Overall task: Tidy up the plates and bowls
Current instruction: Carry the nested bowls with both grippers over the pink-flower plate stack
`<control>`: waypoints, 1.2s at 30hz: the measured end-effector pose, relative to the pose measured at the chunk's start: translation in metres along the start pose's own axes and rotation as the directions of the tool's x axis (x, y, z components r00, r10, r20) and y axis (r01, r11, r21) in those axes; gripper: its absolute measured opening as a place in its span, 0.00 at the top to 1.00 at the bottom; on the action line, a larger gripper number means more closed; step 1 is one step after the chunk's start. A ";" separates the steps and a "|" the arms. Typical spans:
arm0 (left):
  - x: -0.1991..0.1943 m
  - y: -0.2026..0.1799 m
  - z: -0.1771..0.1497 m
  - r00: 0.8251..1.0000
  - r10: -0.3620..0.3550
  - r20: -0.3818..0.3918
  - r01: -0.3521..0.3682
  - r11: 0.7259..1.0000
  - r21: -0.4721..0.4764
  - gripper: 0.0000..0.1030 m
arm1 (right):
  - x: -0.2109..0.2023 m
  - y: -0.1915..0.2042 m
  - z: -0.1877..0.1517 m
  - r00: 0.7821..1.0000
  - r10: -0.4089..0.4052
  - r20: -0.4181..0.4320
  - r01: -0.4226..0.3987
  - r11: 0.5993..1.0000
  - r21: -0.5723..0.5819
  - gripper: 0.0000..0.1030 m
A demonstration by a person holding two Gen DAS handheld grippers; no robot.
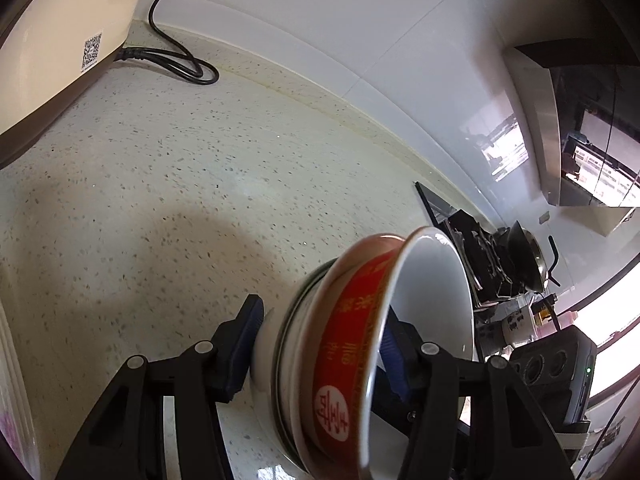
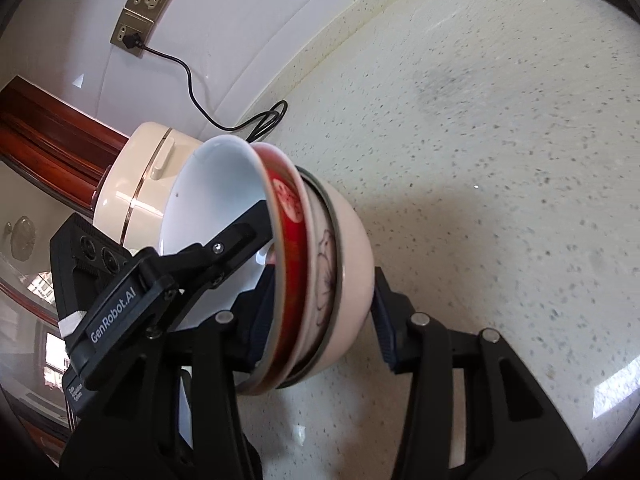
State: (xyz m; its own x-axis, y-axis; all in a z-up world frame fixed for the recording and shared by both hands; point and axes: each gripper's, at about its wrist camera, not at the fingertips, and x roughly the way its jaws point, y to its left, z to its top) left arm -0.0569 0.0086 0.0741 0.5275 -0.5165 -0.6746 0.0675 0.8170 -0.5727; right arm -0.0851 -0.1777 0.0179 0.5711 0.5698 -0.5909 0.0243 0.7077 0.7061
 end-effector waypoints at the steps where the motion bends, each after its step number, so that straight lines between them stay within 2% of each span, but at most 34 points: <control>1: -0.003 -0.001 -0.002 1.000 0.000 0.001 0.000 1.000 0.002 0.46 | 0.000 0.002 0.000 1.000 -0.001 0.002 0.001 1.000 0.001 0.53; 24: -0.082 -0.002 -0.020 0.994 0.007 0.107 -0.009 1.000 0.013 0.43 | -0.033 0.052 -0.033 0.999 0.048 0.016 -0.047 0.996 -0.077 0.53; 36: -0.124 0.040 -0.026 0.986 0.046 0.159 -0.038 0.998 -0.053 0.43 | 0.001 0.092 -0.047 0.997 0.063 -0.046 -0.069 0.989 -0.127 0.53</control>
State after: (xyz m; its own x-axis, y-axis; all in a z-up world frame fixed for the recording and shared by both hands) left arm -0.1414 0.0985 0.1226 0.6577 -0.4311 -0.6178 0.0024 0.8213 -0.5706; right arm -0.1208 -0.0920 0.0636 0.5336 0.6319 -0.5621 -0.1197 0.7143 0.6895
